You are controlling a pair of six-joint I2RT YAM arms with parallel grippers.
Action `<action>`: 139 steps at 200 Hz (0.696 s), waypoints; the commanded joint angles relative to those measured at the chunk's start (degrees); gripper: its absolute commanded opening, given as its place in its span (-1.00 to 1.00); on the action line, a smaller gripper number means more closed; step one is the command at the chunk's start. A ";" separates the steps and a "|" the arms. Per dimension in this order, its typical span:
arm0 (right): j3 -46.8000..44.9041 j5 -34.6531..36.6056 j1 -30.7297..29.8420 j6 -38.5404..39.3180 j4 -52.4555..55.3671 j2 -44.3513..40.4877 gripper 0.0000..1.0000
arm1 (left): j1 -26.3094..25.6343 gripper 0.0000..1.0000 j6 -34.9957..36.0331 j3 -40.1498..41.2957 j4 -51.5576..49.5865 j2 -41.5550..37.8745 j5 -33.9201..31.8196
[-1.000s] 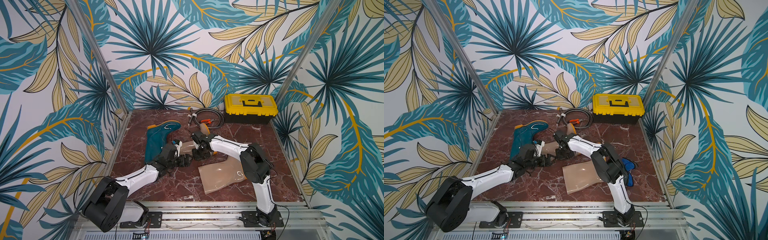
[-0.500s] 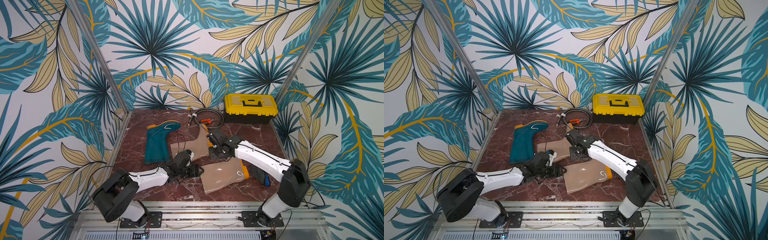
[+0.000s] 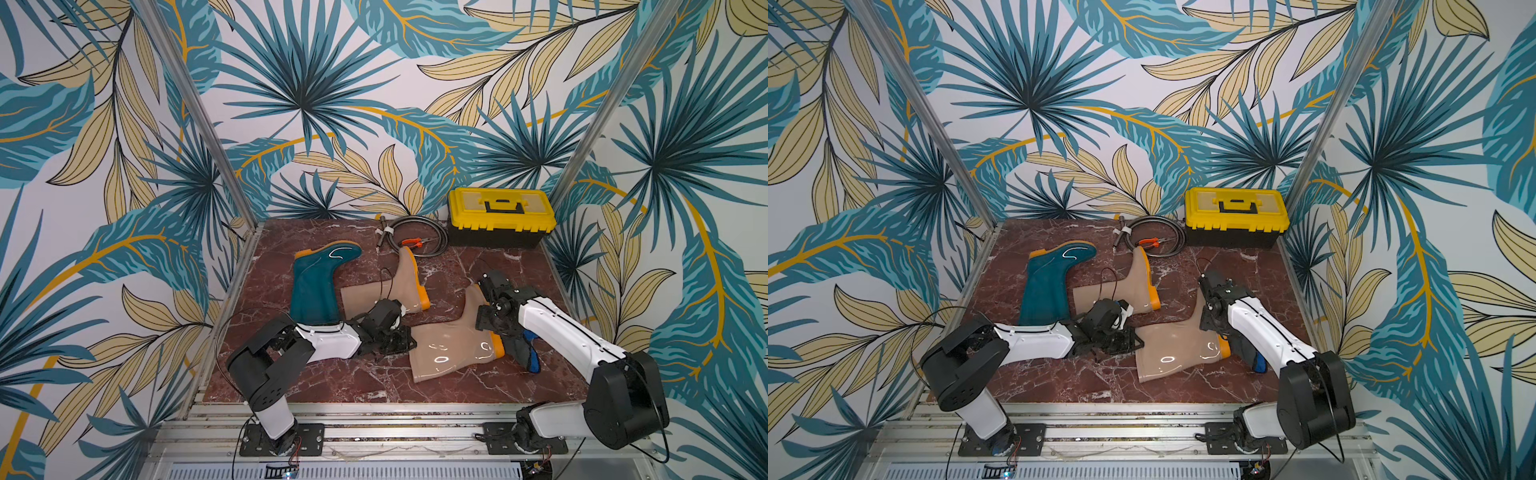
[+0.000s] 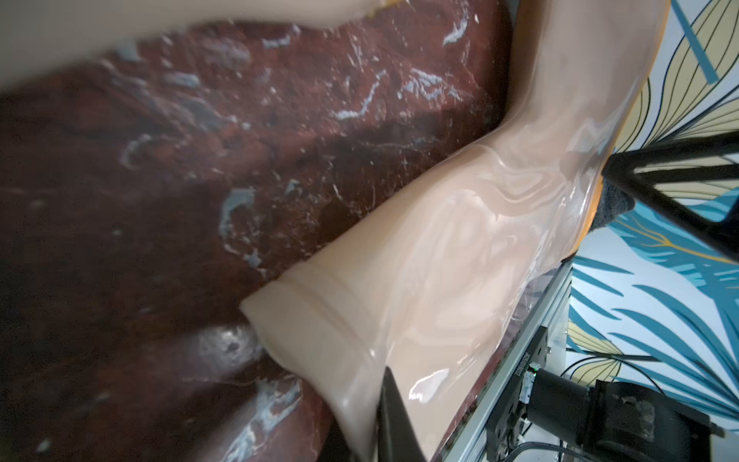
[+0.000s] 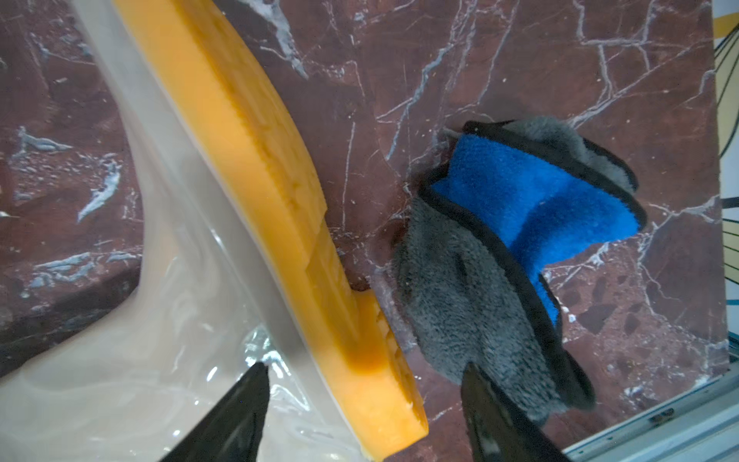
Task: Wipe the rubber boots with a cloth
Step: Adjust the rubber boot at the center of the board.
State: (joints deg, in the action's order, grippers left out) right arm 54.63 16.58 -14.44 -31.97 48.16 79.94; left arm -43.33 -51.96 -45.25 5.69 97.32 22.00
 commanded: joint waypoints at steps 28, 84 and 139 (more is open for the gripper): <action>-7.26 -8.48 18.42 -4.00 -6.01 -4.05 0.59 | 7.42 -1.00 -0.77 1.69 1.15 -3.85 -2.53; -4.03 -9.15 18.67 -1.82 -4.89 4.08 0.50 | 8.61 -1.00 -4.94 6.19 1.34 -4.95 -5.80; -0.58 -23.83 4.51 -0.50 -16.13 5.87 0.40 | 8.79 -1.00 -3.16 3.68 1.29 -1.21 0.03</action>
State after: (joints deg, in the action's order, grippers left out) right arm 52.10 -8.51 -4.95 -32.62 36.67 82.46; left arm -35.94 -55.57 -40.64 9.82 94.45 23.70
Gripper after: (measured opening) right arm 0.710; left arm 0.067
